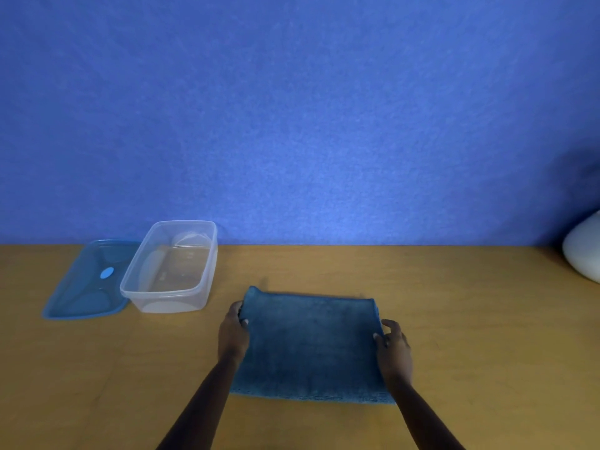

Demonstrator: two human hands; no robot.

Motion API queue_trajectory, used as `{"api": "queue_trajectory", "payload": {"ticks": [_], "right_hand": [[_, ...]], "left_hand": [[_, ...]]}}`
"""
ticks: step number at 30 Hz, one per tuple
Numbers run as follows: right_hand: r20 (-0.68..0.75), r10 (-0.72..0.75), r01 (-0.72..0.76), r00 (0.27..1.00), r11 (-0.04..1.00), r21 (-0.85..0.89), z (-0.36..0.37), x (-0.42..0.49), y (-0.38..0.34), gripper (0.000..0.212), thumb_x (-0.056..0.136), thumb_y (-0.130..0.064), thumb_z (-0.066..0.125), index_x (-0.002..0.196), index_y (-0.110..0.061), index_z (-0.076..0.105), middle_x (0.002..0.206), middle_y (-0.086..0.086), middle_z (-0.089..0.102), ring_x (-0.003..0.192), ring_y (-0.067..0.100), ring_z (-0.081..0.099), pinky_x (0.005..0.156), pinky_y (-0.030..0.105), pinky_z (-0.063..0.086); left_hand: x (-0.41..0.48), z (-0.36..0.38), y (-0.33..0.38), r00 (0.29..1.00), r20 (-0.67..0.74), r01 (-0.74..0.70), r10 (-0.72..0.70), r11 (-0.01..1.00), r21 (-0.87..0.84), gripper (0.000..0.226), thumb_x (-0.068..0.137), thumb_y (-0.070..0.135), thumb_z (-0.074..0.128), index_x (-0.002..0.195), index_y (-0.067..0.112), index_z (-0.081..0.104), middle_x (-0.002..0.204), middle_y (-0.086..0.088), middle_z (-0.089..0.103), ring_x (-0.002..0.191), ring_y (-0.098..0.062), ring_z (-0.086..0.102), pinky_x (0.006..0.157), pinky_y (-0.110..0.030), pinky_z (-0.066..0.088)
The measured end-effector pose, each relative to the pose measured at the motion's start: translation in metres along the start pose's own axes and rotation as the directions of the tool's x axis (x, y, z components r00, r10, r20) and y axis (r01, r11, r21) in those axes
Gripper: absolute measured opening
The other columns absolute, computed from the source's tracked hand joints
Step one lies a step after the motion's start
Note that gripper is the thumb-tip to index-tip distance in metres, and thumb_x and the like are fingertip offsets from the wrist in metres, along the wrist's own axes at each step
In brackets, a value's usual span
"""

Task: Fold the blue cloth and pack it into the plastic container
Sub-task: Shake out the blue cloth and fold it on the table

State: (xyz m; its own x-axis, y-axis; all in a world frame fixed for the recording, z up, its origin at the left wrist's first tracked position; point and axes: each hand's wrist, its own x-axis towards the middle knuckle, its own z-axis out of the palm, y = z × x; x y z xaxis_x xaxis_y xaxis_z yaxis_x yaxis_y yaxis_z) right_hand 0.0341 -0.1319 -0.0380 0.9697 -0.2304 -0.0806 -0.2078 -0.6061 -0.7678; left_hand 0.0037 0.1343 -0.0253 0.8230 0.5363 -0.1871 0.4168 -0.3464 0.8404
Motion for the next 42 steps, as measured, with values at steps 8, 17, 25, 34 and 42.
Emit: {"api": "queue_trajectory", "payload": {"ticks": [8, 17, 25, 34, 42], "right_hand": [[0.031, -0.046, 0.053, 0.998, 0.964, -0.262, 0.004, -0.016, -0.001, 0.045, 0.095, -0.022, 0.046, 0.137, -0.013, 0.034, 0.135, 0.017, 0.043, 0.116, 0.033, 0.051, 0.084, 0.042, 0.052], [0.224, -0.357, 0.419, 0.907, 0.704, -0.574, 0.018, -0.056, -0.008, 0.071, 0.097, -0.047, 0.007, 0.119, -0.011, 0.063, 0.125, 0.013, 0.064, 0.116, 0.033, 0.060, 0.086, 0.052, 0.052], [0.291, -0.304, 0.416, 0.907, 0.752, -0.511, 0.030, -0.055, 0.018, 0.059, 0.093, -0.046, 0.043, 0.145, -0.024, 0.024, 0.155, 0.001, 0.023, 0.145, 0.028, 0.015, 0.116, 0.050, 0.007], [0.382, -0.228, 0.435, 0.896, 0.630, -0.644, 0.023, -0.025, 0.011, 0.069, 0.082, -0.062, -0.010, 0.144, -0.033, -0.010, 0.160, 0.000, -0.005, 0.148, 0.025, -0.006, 0.115, 0.059, 0.005], [0.091, 0.048, 0.000, 0.995, 0.886, -0.463, 0.002, -0.030, 0.006, 0.076, 0.089, -0.054, 0.043, 0.145, -0.007, 0.019, 0.158, 0.017, 0.006, 0.145, 0.037, 0.008, 0.116, 0.051, 0.022]], "left_hand": [[-0.027, 0.004, -0.006, 0.990, -0.049, -0.100, 0.130, 0.912, 0.398, 0.053, 0.094, 0.019, 0.046, 0.142, 0.005, 0.028, 0.134, -0.020, 0.045, 0.115, -0.035, 0.052, 0.086, -0.044, 0.050], [-0.054, 0.005, -0.022, 0.937, 0.163, -0.336, 0.310, 0.666, 0.666, 0.085, 0.097, 0.046, -0.003, 0.115, -0.002, 0.065, 0.121, -0.021, 0.066, 0.108, -0.035, 0.066, 0.082, -0.047, 0.056], [-0.053, 0.006, -0.037, 0.943, 0.218, -0.332, 0.252, 0.648, 0.685, 0.088, 0.095, 0.051, -0.004, 0.116, 0.001, 0.066, 0.122, -0.019, 0.066, 0.107, -0.036, 0.066, 0.081, -0.051, 0.055], [-0.048, 0.018, -0.047, 0.949, 0.212, -0.315, 0.233, 0.689, 0.653, 0.127, 0.046, 0.075, -0.041, 0.149, 0.014, 0.000, 0.161, -0.009, -0.002, 0.149, -0.026, -0.001, 0.121, -0.044, 0.006], [-0.065, 0.033, -0.031, 0.926, 0.227, -0.372, 0.301, 0.625, 0.686, 0.104, 0.061, 0.064, -0.029, 0.149, 0.014, -0.007, 0.161, -0.009, -0.007, 0.149, -0.026, -0.008, 0.120, -0.042, -0.008]]}}
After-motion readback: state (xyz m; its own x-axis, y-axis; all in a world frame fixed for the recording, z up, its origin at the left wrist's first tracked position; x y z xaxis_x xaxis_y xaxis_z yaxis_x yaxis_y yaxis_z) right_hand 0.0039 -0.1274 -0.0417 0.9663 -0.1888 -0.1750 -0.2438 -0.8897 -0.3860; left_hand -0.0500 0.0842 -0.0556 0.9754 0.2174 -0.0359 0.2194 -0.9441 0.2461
